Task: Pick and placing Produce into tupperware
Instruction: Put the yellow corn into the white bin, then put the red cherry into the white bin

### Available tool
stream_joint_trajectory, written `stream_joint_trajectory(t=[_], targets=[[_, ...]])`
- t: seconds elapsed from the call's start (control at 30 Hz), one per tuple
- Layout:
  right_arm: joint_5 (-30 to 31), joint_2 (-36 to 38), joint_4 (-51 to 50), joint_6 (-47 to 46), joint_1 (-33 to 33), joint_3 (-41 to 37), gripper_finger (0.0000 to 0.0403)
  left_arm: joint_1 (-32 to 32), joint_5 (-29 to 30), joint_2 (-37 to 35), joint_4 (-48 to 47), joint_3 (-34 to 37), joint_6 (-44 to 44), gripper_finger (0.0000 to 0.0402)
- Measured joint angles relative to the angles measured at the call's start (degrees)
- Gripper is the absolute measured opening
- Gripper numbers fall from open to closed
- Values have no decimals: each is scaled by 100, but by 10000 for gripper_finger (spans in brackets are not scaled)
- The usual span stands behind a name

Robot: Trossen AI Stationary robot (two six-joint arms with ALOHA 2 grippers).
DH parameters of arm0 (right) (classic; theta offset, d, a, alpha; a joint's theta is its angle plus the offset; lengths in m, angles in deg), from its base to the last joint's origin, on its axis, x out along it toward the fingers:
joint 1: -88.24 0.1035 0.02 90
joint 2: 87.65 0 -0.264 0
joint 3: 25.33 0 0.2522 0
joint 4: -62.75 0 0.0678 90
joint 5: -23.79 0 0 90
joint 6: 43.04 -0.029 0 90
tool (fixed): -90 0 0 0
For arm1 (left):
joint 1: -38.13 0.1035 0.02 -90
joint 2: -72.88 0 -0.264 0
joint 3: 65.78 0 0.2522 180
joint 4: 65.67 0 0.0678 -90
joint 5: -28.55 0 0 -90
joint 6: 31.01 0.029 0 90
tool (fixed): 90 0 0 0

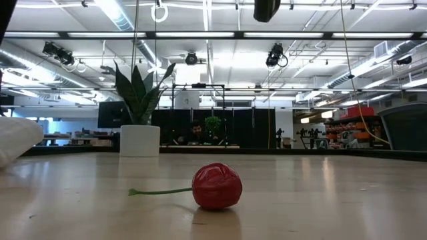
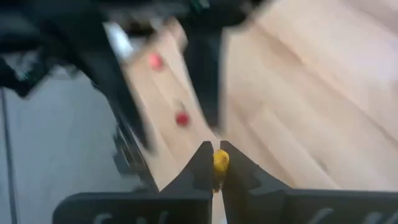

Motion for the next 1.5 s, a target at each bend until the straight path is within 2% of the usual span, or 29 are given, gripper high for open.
stream_joint_trajectory(t=[0.13,0.27,0.43,0.57,0.77,1.0,1.23,1.3,1.4,1.5], targets=[[-787,0,-839,-882,325,0,12,-79,-334,0,-20,0,-47,224],[-1634,0,-1762,-2129,780,0,17,-144,-383,0,-38,0,-411,230],[-1859,0,-1986,-3526,1372,0,17,-138,-389,0,-52,0,-446,223],[-2108,-131,-1821,-3788,1689,0,30,-136,-387,0,-56,0,-445,211],[-2407,-778,-1820,-3798,1804,0,84,-142,-391,0,-59,2,-444,195],[-2414,-1450,-1861,-3758,1714,0,154,-139,-445,0,-94,2,-636,188],[-2340,-1391,-1805,-3805,1579,0,190,-290,-1676,-52,-1222,7,-1517,181],[-2083,-1272,-1817,-3794,1538,0,192,-467,-1690,-52,-1851,7,-1483,176],[-1378,-1159,-1813,-3754,1464,0,191,-716,-1628,-52,-2964,7,-1470,170],[-620,-1079,-1815,-3705,1383,0,188,-946,-1167,-52,-3609,11,-1464,162]])
